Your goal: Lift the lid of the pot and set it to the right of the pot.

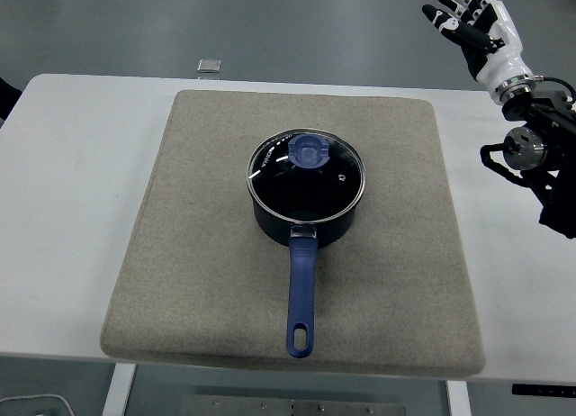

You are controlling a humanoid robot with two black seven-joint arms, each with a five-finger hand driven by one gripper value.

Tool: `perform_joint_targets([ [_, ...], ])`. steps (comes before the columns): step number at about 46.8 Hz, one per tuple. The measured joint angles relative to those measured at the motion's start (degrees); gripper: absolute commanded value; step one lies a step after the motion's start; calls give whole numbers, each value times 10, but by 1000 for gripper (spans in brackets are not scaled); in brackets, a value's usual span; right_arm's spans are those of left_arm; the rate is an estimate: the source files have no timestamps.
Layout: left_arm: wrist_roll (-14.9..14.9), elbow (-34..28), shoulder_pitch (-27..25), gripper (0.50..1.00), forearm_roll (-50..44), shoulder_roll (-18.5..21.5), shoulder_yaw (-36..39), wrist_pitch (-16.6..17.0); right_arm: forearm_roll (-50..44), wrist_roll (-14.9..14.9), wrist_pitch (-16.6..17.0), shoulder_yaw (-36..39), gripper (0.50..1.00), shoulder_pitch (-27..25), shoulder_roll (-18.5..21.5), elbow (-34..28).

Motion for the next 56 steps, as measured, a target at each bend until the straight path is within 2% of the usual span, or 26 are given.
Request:
perform_joint_targets([
  [6,0,0,0,1000,0,0,0,0,-92,16,40,0,901,9,-19,0],
  [14,0,0,0,1000,0,0,0,0,-214,18,86,0,901,42,-39,1],
  [26,0,0,0,1000,0,0,0,0,-298,18,157,-3,901,92,-67,14],
  [32,0,0,0,1000,0,0,0,0,-375,17,173,-3,901,127,-81,39],
  [41,0,0,0,1000,0,0,0,0,-457,17,195,-3,901,186,-123,128],
  [56,0,0,0,1000,0,0,0,0,-548,17,198,-2,901,237,-155,251],
])
